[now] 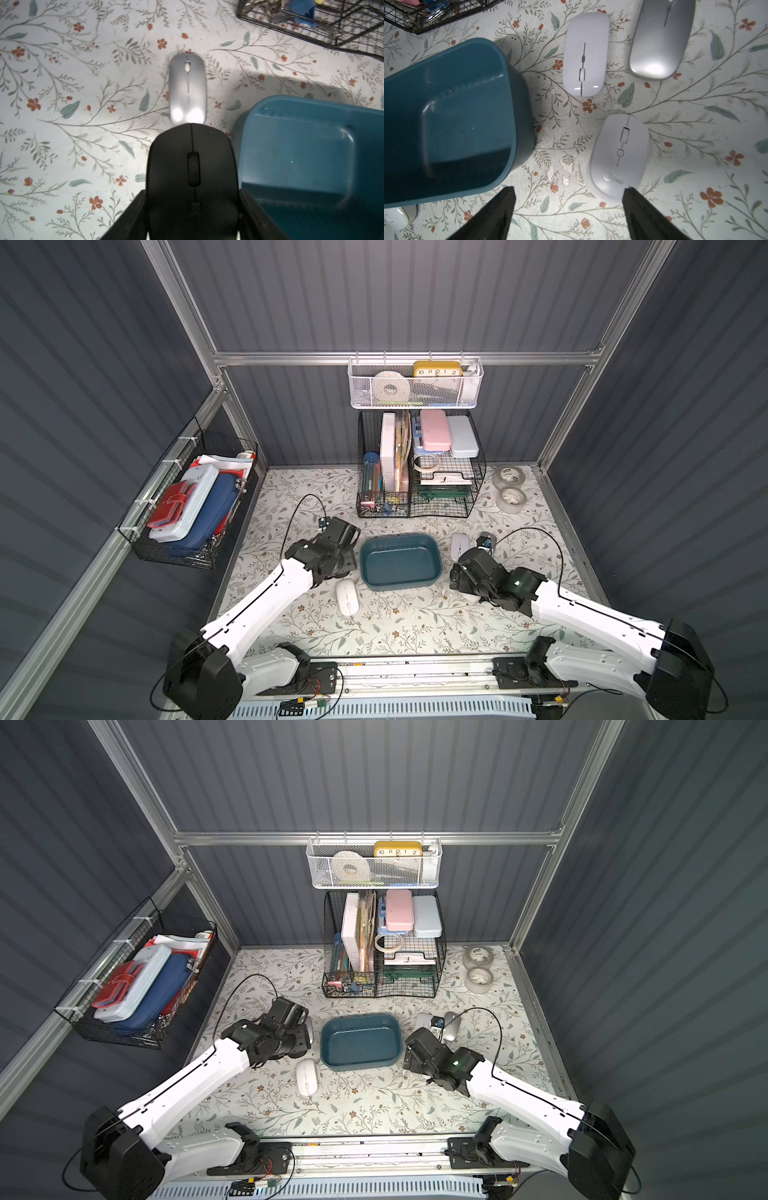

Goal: Take out the mouse from the storage box
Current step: Place the mouse at the center of the board.

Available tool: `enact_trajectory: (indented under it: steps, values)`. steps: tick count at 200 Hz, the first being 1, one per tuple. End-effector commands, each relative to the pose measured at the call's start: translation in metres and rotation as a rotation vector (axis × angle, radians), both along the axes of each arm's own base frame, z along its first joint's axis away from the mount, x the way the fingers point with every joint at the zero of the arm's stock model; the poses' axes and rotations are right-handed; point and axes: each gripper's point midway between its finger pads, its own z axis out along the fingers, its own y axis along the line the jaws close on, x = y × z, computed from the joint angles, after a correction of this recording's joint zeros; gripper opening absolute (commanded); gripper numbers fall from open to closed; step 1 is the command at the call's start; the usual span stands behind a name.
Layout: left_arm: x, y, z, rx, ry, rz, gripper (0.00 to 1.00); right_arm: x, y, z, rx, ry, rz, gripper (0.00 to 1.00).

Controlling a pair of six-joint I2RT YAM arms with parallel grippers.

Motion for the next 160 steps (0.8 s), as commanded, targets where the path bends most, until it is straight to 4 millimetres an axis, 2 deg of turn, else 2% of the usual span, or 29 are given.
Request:
enact_trajectory:
  steps: [1, 50, 95, 160]
  values:
    - [-0.008, 0.020, -0.011, -0.027, 0.008, 0.101, 0.63, 0.003, 0.007, 0.006, 0.022, -0.010, 0.001, 0.86]
    - [-0.013, 0.047, -0.048, -0.069, 0.076, 0.216, 0.62, 0.003, 0.006, 0.010, 0.016, -0.015, 0.004, 0.86]
    - [-0.012, 0.065, -0.074, -0.108, 0.099, 0.296, 0.62, 0.004, 0.006, 0.011, 0.014, -0.017, 0.005, 0.86]
    - [-0.007, 0.073, -0.090, -0.127, 0.135, 0.326, 0.62, 0.005, 0.007, 0.013, 0.008, -0.021, 0.006, 0.86]
